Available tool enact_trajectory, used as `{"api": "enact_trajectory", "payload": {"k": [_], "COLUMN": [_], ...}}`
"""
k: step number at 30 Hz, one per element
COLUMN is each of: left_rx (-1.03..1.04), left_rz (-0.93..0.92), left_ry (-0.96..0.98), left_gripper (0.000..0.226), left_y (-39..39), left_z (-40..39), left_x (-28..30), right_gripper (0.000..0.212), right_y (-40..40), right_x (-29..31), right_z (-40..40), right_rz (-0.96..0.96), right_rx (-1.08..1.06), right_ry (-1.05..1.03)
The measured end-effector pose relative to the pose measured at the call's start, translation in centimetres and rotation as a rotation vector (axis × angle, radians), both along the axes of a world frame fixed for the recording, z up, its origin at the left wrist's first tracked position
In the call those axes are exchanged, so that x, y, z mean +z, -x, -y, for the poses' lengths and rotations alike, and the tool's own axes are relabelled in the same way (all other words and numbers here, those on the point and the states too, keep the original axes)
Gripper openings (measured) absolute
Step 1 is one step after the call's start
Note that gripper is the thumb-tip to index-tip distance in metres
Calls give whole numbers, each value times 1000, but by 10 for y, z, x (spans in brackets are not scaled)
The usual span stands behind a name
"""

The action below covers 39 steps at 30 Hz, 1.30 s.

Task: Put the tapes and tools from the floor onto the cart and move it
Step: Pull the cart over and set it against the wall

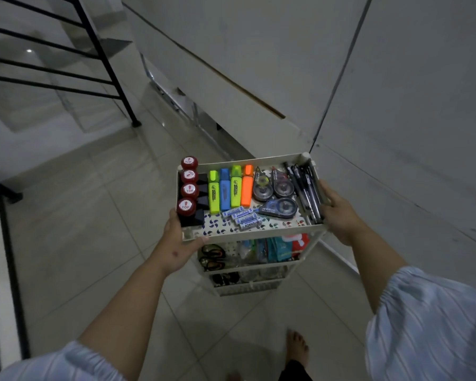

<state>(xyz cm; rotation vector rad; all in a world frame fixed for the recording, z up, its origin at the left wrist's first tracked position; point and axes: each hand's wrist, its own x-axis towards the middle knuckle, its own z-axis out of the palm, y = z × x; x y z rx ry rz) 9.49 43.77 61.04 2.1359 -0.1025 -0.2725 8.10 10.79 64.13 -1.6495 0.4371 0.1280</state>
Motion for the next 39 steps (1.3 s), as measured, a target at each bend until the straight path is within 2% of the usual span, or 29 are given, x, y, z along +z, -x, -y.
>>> {"api": "enact_trajectory", "payload": {"k": [7, 11, 19, 28, 39], "left_rx": [-103, -123, -34, 118, 39], "left_rz": [-26, -59, -47, -115, -115], "left_ry": [13, 13, -8, -59, -88], "left_gripper": [82, 87, 84, 96, 102], "left_y": [-10, -7, 23, 68, 81], "left_z": [-14, -19, -6, 24, 32], "left_x": [2, 5, 4, 4, 5], "right_gripper": [56, 54, 60, 63, 59], "right_y": [29, 41, 35, 32, 71], "right_x": [-6, -5, 2, 7, 0], "right_z": [-14, -19, -8, 17, 36], "right_rz": [-15, -6, -57, -84, -45], "right_rx": [-88, -114, -60, 36, 20], "right_ry": [17, 12, 46, 76, 76]}}
